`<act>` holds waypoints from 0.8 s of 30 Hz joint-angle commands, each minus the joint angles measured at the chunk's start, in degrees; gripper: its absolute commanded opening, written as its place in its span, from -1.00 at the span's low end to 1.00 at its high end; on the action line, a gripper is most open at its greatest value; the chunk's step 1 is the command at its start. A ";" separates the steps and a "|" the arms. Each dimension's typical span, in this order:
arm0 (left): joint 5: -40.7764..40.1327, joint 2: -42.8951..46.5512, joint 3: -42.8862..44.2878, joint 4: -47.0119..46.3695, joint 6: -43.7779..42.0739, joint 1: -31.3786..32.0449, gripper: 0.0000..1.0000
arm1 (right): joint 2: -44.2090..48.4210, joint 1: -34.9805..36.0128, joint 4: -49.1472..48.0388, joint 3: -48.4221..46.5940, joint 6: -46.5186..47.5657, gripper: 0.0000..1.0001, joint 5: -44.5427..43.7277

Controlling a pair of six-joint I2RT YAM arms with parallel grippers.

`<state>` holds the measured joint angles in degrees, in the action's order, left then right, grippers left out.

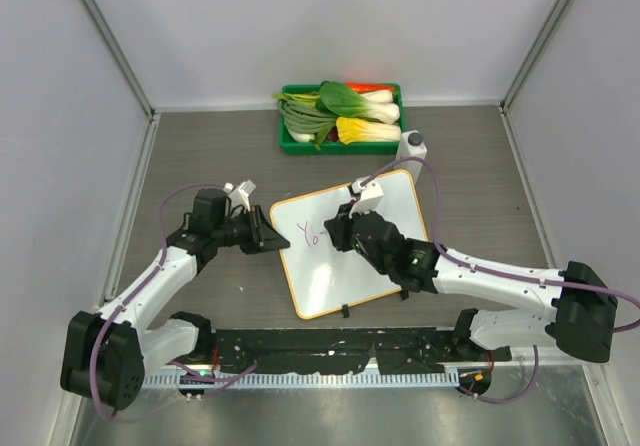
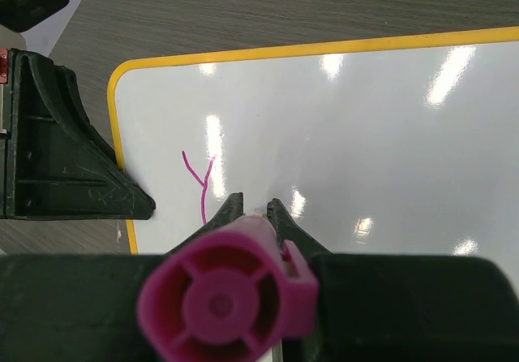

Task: Write a sentence on the whiteboard
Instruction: Write on the whiteboard at the whiteboard stand.

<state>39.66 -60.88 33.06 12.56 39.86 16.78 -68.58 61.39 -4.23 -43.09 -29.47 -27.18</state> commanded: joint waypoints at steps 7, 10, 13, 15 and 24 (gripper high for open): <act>-0.20 -0.11 1.04 -0.17 -0.31 0.54 -0.92 | 2.13 -0.30 -0.69 0.02 -0.23 -0.98 -1.21; -0.20 -0.20 0.96 -0.16 -0.31 0.54 -0.92 | 2.22 -0.30 -1.48 0.20 -0.06 -0.98 -1.03; -0.28 -0.20 0.87 -0.16 -0.39 0.54 -0.92 | 1.87 -0.39 -2.45 0.29 0.12 -0.98 -0.33; -0.20 -0.29 0.96 -0.16 -0.39 0.54 -0.92 | 1.25 -0.39 -2.45 -0.24 0.12 -0.98 -0.07; -0.28 -0.29 0.96 -0.16 -0.39 0.71 -0.92 | 0.28 -0.30 -2.71 -0.33 -0.06 -0.98 -0.50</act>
<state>39.68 -60.90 33.06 12.56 39.86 16.84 -68.40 61.28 -4.34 -42.94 -29.43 -26.70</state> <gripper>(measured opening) 0.219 0.197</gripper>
